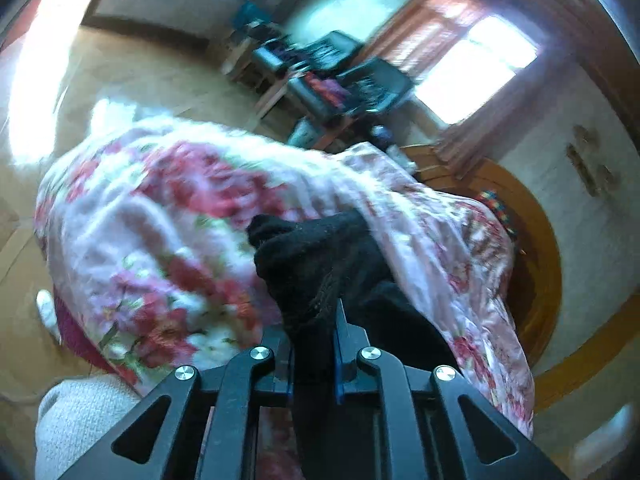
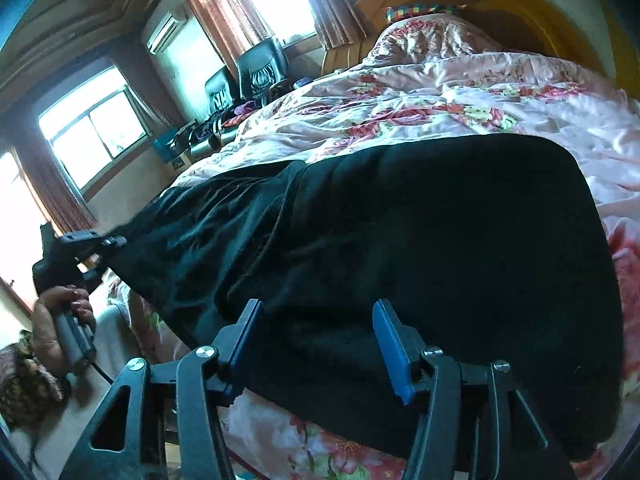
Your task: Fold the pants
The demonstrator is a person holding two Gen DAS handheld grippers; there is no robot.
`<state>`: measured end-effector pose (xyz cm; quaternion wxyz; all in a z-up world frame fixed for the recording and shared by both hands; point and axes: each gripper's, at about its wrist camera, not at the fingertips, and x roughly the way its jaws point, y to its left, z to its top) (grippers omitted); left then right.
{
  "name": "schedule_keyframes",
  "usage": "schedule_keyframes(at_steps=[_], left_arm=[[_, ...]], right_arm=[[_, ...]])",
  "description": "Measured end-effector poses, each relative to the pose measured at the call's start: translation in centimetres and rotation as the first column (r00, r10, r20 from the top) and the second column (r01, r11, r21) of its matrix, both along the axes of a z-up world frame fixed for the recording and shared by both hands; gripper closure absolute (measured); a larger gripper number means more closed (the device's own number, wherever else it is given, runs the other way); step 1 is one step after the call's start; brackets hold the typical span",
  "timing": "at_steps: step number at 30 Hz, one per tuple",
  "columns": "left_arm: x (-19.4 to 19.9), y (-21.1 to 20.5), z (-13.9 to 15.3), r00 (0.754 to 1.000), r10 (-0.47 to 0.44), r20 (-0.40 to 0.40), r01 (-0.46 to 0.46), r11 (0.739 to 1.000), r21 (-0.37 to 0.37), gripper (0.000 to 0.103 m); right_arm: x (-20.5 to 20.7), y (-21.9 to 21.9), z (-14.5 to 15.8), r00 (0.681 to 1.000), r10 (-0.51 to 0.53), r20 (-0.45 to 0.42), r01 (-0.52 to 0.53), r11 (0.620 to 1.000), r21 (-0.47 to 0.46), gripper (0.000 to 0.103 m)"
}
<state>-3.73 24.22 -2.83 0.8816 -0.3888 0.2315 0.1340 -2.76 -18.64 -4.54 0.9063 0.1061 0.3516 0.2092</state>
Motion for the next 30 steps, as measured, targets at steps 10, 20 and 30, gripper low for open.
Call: schedule_keyframes(at_steps=[10, 20, 30], left_arm=[[0.7, -4.0, 4.3, 0.987, -0.146, 0.062, 0.134, 0.976, 0.173, 0.091], [0.1, -13.7, 10.8, 0.862, -0.476, 0.177, 0.398, 0.849, 0.347, 0.091], [0.4, -23.1, 12.0, 0.670, -0.729, 0.143, 0.635, 0.662, 0.398, 0.091]], right_arm=[[0.1, -1.1, 0.1, 1.000, -0.013, -0.026, 0.015, 0.996, 0.090, 0.045], [-0.3, -3.6, 1.3, 0.990, -0.134, -0.044, 0.138, 0.984, 0.116, 0.042], [-0.8, -11.4, 3.0, 0.920, -0.377, -0.104, 0.390, 0.871, 0.300, 0.040]])
